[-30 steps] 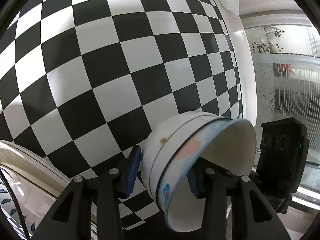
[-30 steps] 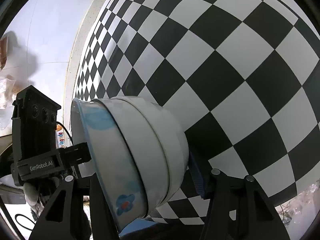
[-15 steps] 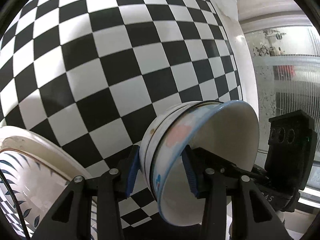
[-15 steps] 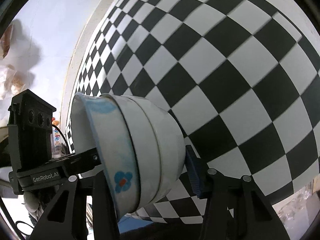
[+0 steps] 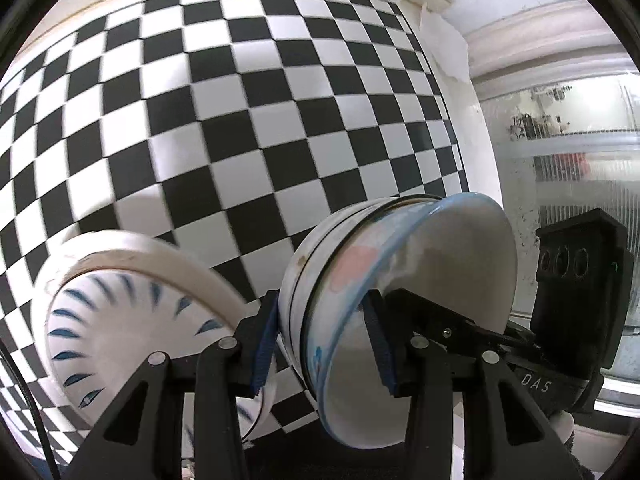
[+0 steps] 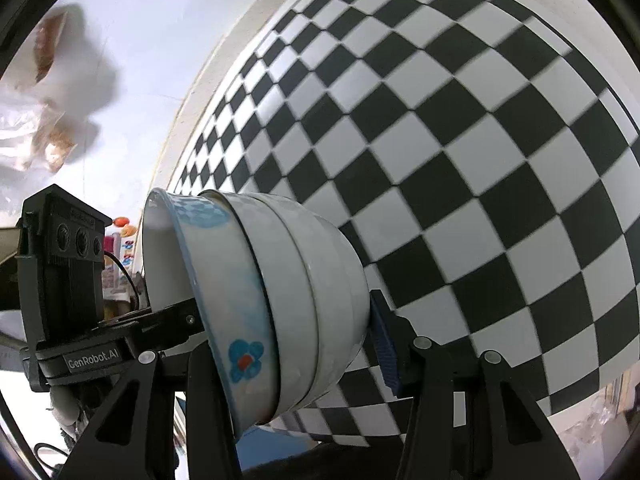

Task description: Organize plates and bowls

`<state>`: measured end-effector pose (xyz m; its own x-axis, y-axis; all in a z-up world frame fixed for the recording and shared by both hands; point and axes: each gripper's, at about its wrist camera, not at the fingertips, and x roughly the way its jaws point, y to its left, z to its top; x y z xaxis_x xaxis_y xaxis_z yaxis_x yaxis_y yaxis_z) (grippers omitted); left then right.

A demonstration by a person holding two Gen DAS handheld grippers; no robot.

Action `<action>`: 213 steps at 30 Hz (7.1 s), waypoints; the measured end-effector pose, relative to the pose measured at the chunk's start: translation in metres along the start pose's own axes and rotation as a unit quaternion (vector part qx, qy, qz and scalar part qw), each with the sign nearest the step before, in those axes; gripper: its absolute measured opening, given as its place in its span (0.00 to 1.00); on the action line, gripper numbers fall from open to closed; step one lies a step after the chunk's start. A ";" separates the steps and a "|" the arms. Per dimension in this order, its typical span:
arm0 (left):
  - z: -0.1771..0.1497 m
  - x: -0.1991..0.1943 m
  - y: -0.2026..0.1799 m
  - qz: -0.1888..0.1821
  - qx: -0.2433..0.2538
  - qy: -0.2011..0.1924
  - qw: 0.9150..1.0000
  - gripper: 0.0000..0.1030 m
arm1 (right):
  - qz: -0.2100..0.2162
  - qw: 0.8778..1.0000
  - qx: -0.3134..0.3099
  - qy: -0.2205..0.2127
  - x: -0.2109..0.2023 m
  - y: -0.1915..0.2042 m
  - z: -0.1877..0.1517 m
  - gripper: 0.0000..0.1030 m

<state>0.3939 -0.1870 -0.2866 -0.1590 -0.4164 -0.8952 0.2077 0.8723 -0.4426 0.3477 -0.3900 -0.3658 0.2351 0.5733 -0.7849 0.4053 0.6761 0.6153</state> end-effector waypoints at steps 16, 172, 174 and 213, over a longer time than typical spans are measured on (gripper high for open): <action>-0.043 -0.051 0.068 0.014 -0.084 -0.058 0.995 0.38 | 0.018 0.994 -0.091 0.054 0.035 0.087 -0.025 0.48; -0.499 -0.246 -0.120 0.278 -0.082 -0.481 0.828 0.74 | -0.148 0.834 -0.409 -0.340 -0.330 0.197 -0.466 0.86; -0.499 -0.246 -0.119 0.277 -0.081 -0.480 0.829 0.74 | -0.149 0.832 -0.410 -0.342 -0.330 0.198 -0.467 0.86; -0.492 -0.247 -0.126 0.282 -0.083 -0.480 0.827 0.74 | -0.145 0.835 -0.412 -0.334 -0.328 0.188 -0.457 0.86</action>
<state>-0.0677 -0.0682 0.0159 0.7736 0.1265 -0.6210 -0.1602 0.9871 0.0014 -0.0570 -0.2393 0.0412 0.7849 0.1297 -0.6058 -0.1506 0.9885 0.0166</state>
